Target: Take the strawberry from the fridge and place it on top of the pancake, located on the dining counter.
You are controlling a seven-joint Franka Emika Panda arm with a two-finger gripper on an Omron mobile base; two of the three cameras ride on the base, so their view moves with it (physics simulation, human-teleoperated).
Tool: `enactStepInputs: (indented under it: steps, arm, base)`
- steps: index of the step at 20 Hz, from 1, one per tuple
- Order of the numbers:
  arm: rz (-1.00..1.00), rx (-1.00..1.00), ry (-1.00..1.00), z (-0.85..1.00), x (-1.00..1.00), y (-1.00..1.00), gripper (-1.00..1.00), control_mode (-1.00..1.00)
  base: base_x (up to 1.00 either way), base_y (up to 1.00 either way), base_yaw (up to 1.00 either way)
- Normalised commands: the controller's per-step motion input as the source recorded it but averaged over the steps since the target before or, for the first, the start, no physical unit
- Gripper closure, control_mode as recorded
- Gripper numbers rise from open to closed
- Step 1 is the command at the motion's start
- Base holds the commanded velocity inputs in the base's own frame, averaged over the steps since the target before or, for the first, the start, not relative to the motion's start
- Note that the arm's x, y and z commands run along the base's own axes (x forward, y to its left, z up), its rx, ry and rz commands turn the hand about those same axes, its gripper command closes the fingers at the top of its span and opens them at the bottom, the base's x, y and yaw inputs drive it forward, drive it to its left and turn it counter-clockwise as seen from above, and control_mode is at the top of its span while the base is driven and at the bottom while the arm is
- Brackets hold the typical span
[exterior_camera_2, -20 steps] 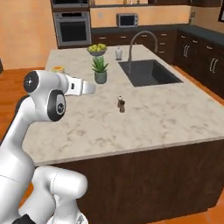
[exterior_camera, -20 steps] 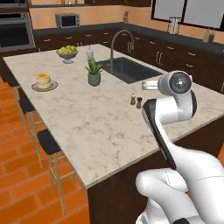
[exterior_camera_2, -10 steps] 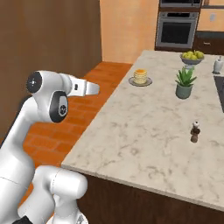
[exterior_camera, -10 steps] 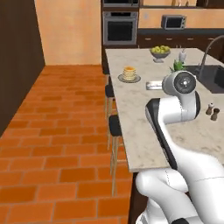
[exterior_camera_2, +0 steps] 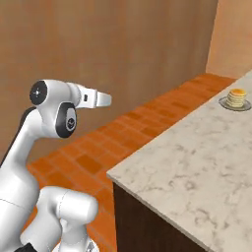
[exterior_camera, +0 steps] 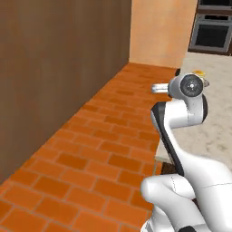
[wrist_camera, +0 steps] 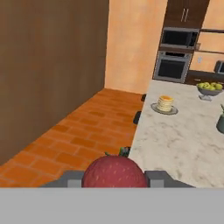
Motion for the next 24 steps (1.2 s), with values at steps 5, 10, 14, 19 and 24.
enactStepInputs:
  steps: [5,10,14,19,24]
  arm:
    - [0.00,0.00,0.00,0.00,0.00,0.00,1.00,1.00]
    - [0.00,0.00,0.00,0.00,0.00,0.00,1.00,1.00]
    - [0.00,0.00,0.00,0.00,0.00,0.00,1.00,1.00]
    - [0.00,0.00,0.00,0.00,0.00,0.00,1.00,1.00]
    - [0.00,0.00,0.00,0.00,0.00,0.00,1.00,1.00]
  base:
    - [-0.16,0.01,0.82]
    - [0.75,-0.12,0.53]
    - [1.00,-0.10,0.32]
    - [1.00,-0.08,0.00]
    - [1.00,-0.02,-0.42]
